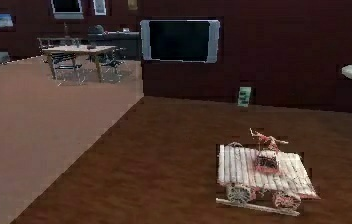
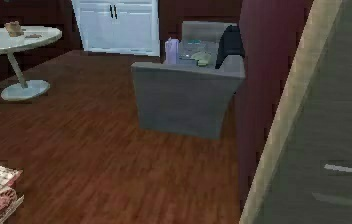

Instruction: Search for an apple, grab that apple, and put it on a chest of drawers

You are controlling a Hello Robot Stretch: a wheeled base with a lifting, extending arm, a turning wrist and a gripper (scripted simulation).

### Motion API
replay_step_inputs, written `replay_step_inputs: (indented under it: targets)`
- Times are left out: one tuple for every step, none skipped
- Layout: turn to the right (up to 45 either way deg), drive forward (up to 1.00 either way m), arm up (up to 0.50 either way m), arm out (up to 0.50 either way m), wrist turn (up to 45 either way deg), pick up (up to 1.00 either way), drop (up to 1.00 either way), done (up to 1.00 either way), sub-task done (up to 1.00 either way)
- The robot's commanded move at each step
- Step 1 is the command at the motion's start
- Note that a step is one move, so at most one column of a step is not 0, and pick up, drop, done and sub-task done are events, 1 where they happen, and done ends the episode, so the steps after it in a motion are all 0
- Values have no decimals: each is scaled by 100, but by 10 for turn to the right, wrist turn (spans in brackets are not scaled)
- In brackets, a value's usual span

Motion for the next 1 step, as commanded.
replay_step_inputs:
  targets:
    - [-180,0,0,0,0,0,0,0,0]
